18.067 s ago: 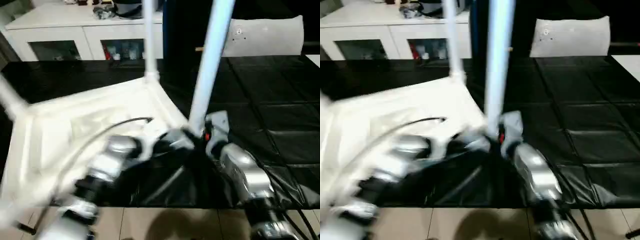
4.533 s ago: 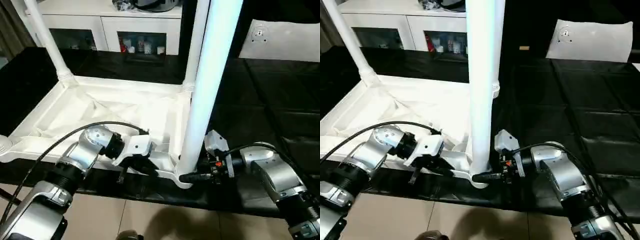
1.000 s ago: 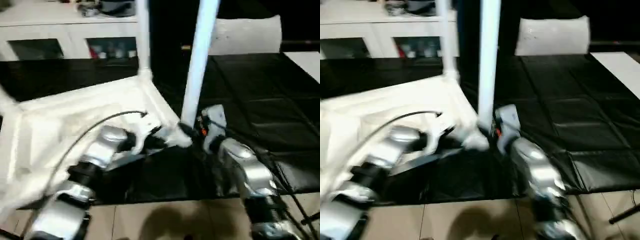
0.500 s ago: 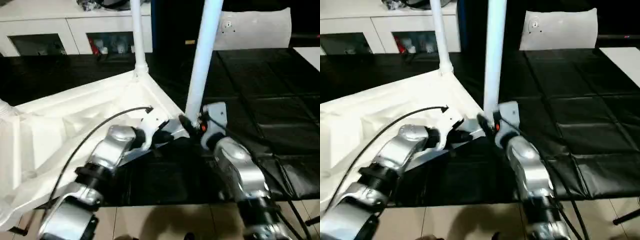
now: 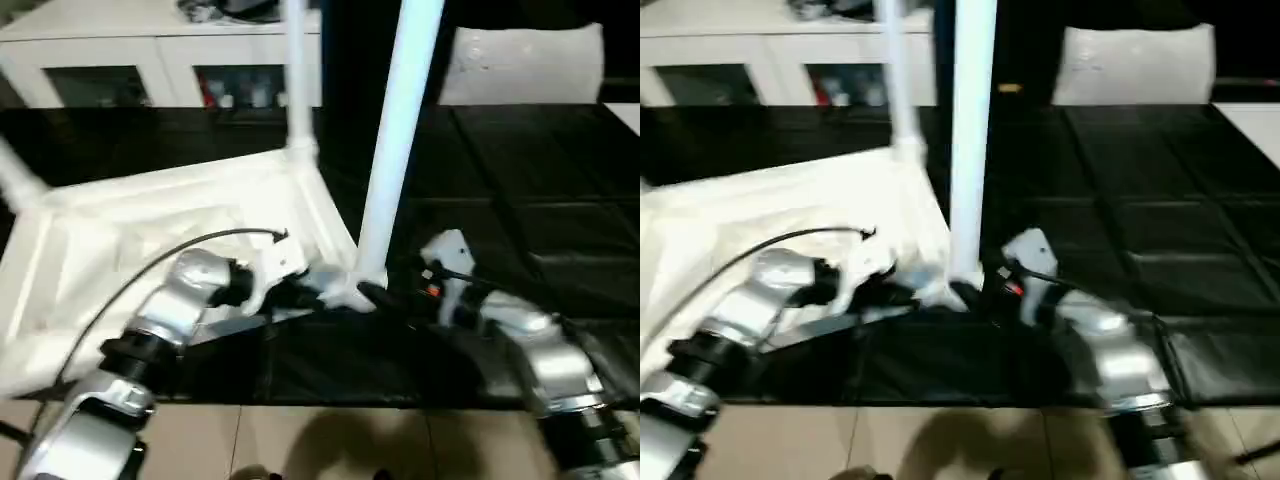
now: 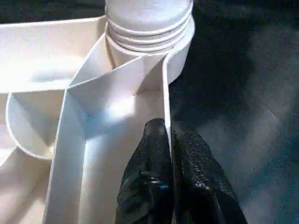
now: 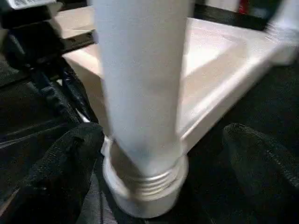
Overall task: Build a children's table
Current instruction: Rotate leg to tighten
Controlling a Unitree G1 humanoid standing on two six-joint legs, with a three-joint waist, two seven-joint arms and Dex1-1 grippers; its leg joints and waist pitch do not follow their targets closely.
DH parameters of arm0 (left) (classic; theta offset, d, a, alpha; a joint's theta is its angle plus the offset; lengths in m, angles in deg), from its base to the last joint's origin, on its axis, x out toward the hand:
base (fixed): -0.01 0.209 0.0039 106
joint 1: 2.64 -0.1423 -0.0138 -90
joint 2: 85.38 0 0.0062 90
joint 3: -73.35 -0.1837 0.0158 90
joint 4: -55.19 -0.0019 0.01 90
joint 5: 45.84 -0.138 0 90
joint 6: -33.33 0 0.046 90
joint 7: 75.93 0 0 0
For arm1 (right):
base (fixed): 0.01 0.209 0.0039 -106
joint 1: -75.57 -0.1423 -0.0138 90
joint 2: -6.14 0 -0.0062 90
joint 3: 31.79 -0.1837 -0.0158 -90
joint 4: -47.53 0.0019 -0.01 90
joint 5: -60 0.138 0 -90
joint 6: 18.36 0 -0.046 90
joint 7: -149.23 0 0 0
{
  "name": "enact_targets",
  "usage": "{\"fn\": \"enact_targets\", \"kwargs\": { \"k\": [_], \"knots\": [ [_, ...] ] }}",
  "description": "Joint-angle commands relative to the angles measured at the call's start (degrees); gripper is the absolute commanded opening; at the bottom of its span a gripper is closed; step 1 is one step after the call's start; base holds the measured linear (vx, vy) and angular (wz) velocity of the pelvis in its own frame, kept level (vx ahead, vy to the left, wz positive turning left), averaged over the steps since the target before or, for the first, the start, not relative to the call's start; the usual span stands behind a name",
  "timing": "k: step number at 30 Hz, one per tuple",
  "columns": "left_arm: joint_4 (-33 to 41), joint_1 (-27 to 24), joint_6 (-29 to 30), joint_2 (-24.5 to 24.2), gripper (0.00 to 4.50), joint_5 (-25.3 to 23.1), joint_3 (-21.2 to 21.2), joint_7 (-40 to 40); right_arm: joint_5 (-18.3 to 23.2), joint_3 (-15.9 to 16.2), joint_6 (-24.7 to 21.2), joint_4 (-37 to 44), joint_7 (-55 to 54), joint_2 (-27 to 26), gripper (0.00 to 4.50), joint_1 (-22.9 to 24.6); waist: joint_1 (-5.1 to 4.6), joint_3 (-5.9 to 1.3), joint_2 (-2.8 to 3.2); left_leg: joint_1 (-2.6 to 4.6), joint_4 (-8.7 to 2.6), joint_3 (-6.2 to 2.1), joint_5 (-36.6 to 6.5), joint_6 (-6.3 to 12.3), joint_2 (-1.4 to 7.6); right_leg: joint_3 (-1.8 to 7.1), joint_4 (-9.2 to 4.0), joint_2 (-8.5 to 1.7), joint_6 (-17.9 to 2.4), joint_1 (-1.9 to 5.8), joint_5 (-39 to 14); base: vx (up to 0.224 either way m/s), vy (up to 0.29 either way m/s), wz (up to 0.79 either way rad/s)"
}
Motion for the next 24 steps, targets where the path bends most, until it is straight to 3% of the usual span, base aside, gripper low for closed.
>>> {"fn": "enact_targets", "kwargs": {
  "k": [1,2,3,5,6,7,8,10,11,12,16,17,24],
  "knots": [
    [0.2,1.7,-3.0,-0.4,0.0,-0.5,-2.1,-4.6,1.6,1.5,0.1,1.1,4.9,1.1,4.46,-1.3,0.18,-4.19,-0.38,0.6,-4.01,-1.21,-9.7,4.65,3.78,4.17,-3.81,-4.75,-8.2,3.71,-16.1,0.0,0.0,0.0],
    [0.2,1.9,-3.8,-0.8,0.0,-0.5,-2.6,-6.1,2.1,2.1,-0.3,1.1,7.1,1.9,4.46,-1.6,0.42,-4.2,-0.25,0.54,-3.98,-1.17,-9.7,4.75,3.87,4.18,-3.82,-4.76,-8.3,3.66,-16.0,0.0,0.0,0.0],
    [0.0,2.1,-4.9,-1.3,0.0,-0.6,-3.4,-8.0,2.8,2.8,-0.6,1.1,9.9,2.7,4.46,-2.1,0.58,-4.25,-0.97,0.57,-4.03,-1.16,-9.1,4.72,4.07,4.26,-3.73,-4.77,-8.4,3.59,-15.4,0.0,0.0,0.0],
    [-0.4,2.5,-6.8,-2.0,0.0,-0.6,-4.5,-10.8,3.8,3.9,-1.1,0.8,14.1,3.8,4.46,-3.1,1.11,-4.36,-0.54,0.55,-3.9,-1.14,-8.5,5.08,4.06,4.32,-3.44,-4.83,-8.7,3.55,-14.7,0.0,0.0,0.0],
    [-0.6,2.6,-7.4,-2.1,0.0,-0.7,-4.7,-11.3,4.0,4.0,-1.1,0.7,14.8,3.9,4.46,-3.3,1.18,-4.29,-0.6,0.52,-3.93,-1.14,-8.5,5.13,4.08,4.32,-3.44,-4.81,-8.7,3.51,-14.7,0.0,0.0,0.0],
    [-0.7,2.7,-7.7,-2.2,0.0,-0.7,-4.9,-11.6,4.1,4.2,-1.1,0.6,15.3,4.0,4.19,-3.4,1.5,-4.37,-0.57,0.62,-3.92,-1.16,-8.4,4.9,4.13,4.33,-3.39,-4.91,-8.8,3.44,-14.7,0.0,0.0,0.0],
    [-1.0,2.9,-8.9,-2.5,0.0,-1.0,-5.3,-13.0,4.3,4.6,-1.3,0.2,16.8,4.2,4.19,-4.1,1.46,-4.32,-1.62,0.51,-4.0,-1.07,-8.2,4.79,4.1,4.35,-3.4,-4.89,-8.7,3.53,-14.9,0.0,0.0,0.0],
    [-1.1,2.9,-9.3,-2.6,0.0,-1.0,-5.5,-13.5,4.4,4.7,-1.5,0.1,17.3,4.3,4.06,-4.3,1.88,-4.3,-1.02,0.57,-3.98,-1.09,-7.7,4.48,4.15,4.41,-3.38,-5.12,-8.4,3.41,-16.2,0.0,0.0,0.0],
    [-1.1,3.0,-10.0,-2.9,0.0,-1.1,-5.9,-14.7,4.7,5.3,-1.9,-0.3,18.5,4.5,3.93,-4.9,2.03,-4.37,-1.05,0.62,-3.98,-1.1,-7.6,4.11,4.19,4.42,-3.41,-5.11,-8.2,3.4,-16.3,0.0,0.0,0.0],
    [-1.1,3.0,-10.0,-2.9,0.0,-1.1,-5.9,-14.7,4.7,5.3,-1.9,-0.3,18.5,4.5,3.8,-4.9,2.02,-4.36,-1.45,0.59,-4.01,-1.09,-7.7,4.13,4.15,4.36,-3.41,-5.03,-8.2,3.42,-16.4,0.0,0.0,0.0],
    [-1.6,3.4,-11.3,-2.9,0.0,-1.4,-6.5,-15.7,5.2,7.2,-3.7,-0.7,22.0,5.3,3.58,-5.8,2.39,-4.34,-1.35,0.64,-3.98,-1.04,-8.0,3.93,4.1,4.39,-3.51,-5.06,-7.7,3.39,-17.7,0.0,0.0,0.0],
    [-1.9,3.5,-11.6,-2.8,0.0,-1.4,-6.6,-15.8,5.1,7.6,-4.1,-0.7,22.9,5.6,3.33,-5.8,2.58,-4.36,-1.36,0.62,-3.94,-1.01,-7.8,3.93,4.09,4.42,-3.53,-5.09,-7.5,3.35,-17.9,0.0,0.0,0.0],
    [-3.6,4.2,-12.6,-2.6,0.0,-1.8,-6.3,-15.7,5.0,8.4,-4.5,-0.9,24.1,5.7,2.79,-5.7,2.97,-4.44,-1.29,0.57,-3.95,-1.08,-7.6,3.47,4.12,4.37,-3.45,-5.16,-7.3,3.38,-17.5,0.0,0.0,0.0]
  ]
}}
